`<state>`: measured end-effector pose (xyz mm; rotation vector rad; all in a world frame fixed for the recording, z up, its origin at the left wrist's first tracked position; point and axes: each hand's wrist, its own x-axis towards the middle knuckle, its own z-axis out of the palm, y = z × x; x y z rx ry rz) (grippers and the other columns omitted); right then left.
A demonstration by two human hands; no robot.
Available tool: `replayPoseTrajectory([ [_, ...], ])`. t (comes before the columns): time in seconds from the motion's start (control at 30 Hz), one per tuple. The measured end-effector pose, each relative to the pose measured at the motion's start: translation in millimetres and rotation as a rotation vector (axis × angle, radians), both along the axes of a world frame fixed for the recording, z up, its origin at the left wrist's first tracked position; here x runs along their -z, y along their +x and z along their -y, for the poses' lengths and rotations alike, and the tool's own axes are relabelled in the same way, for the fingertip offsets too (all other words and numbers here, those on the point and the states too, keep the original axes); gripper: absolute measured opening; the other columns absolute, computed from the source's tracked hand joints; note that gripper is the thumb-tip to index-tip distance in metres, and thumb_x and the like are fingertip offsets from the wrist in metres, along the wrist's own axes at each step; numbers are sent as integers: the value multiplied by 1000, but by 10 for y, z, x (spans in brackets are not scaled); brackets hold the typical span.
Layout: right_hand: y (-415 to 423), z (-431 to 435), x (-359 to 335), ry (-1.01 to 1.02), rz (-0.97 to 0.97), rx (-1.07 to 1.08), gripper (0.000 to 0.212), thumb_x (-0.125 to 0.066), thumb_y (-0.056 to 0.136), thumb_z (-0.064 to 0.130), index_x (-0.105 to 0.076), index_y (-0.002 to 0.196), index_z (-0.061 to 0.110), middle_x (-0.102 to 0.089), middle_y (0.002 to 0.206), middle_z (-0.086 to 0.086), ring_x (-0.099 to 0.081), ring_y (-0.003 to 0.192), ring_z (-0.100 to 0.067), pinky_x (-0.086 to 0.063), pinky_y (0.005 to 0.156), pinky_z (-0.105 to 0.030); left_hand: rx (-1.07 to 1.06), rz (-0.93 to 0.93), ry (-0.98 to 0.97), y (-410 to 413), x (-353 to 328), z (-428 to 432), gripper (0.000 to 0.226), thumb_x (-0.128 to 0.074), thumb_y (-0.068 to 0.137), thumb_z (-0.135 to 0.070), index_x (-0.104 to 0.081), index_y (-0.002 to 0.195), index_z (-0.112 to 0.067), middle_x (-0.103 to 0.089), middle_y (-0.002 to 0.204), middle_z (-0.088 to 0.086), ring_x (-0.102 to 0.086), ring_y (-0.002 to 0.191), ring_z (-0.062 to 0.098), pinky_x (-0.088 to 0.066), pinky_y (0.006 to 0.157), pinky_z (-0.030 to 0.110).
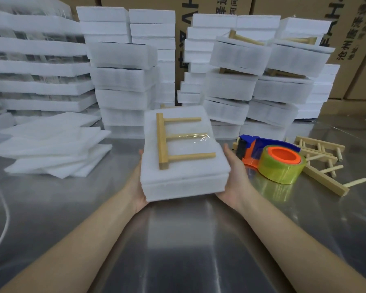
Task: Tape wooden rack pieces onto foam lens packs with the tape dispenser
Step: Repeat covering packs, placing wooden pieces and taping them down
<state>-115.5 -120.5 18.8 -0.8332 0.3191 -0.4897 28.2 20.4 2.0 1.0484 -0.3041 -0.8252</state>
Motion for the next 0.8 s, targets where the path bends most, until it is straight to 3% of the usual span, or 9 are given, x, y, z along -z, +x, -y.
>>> replayPoseTrajectory([
  [0.07, 20, -4, 51, -115, -32, -52, 49, -42, 93, 56, -72, 113, 23, -68, 121, -6, -65, 111, -24, -48, 96, -41, -56, 29, 27, 64, -6, 16, 41, -32, 102, -50, -60, 97, -21, -73, 66, -1, -70, 55, 13, -50, 40, 24],
  [0.2, 39, -93, 102, -230, -59, -7, 44, -60, 77, 43, -68, 115, 21, -72, 113, -6, -68, 105, -21, -55, 87, -33, -79, 10, 77, 125, -33, 30, 50, -37, 92, -66, -62, 99, -23, -74, 71, -2, -71, 60, 14, -51, 41, 25],
  [0.27, 54, -81, 125, -232, -34, 50, 54, -61, 74, 40, -62, 123, 19, -71, 113, -6, -69, 102, -21, -56, 82, -31, -7, 19, 70, 127, -27, 15, 57, -36, 89, -70, -65, 108, -25, -76, 89, -1, -74, 76, 17, -55, 49, 28],
  [0.4, 121, -29, 145, -245, 24, 134, 62, -63, 73, 36, -54, 130, 15, -65, 123, -14, -62, 112, -29, -46, 98, -42, 39, 80, 27, 149, -39, -34, 59, -31, 89, -70, -63, 117, -29, -72, 111, -2, -70, 99, 17, -58, 70, 32],
  [0.57, 324, 87, 125, -233, 42, 201, 54, -67, 71, 33, -57, 121, 16, -67, 119, -13, -61, 113, -33, -46, 100, -48, -3, 130, 4, 233, -90, 27, 64, -28, 96, -61, -60, 126, -15, -67, 123, 8, -62, 115, 25, -43, 102, 47],
  [0.7, 465, 215, 89, -177, 13, 190, 42, -70, 69, 33, -64, 109, 20, -72, 106, -6, -67, 96, -24, -51, 84, -37, 59, 161, -42, 298, -127, 97, 79, -29, 85, -70, -56, 132, -13, -65, 126, 9, -61, 117, 26, -40, 106, 50],
  [0.8, 443, 333, 51, -97, 14, 88, 41, -66, 71, 38, -74, 104, 15, -71, 110, -11, -68, 97, -26, -50, 90, -38, 144, 19, -162, 343, -128, 73, 94, -29, 73, -81, -55, 133, -14, -62, 130, 11, -59, 120, 31, -39, 104, 55],
])
